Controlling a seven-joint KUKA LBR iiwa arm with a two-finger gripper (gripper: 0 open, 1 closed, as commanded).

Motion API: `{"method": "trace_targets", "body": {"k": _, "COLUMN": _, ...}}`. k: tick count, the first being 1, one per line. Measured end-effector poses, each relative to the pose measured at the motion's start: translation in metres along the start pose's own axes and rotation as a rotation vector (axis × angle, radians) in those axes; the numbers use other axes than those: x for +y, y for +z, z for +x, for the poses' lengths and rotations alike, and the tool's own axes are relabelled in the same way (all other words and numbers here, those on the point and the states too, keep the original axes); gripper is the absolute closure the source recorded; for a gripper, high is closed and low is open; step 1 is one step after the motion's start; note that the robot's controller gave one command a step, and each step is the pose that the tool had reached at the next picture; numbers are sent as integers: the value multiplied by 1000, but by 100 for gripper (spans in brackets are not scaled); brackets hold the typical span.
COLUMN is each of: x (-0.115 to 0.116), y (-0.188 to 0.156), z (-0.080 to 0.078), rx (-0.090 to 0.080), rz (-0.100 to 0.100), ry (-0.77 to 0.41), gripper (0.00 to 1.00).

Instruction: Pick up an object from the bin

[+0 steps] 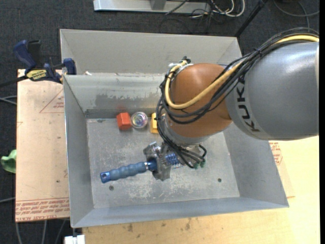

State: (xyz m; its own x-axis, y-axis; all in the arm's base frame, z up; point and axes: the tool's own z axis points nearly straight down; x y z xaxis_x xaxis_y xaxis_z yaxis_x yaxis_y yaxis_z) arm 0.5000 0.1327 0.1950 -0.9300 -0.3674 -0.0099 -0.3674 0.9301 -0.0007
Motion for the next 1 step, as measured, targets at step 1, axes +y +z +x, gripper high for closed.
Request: {"method": "trace_targets", "body": {"k": 1, "x": 11, "y": -46, "z": 10, "rx": 4, "rz": -1, "ry": -19, "gripper": 100}}
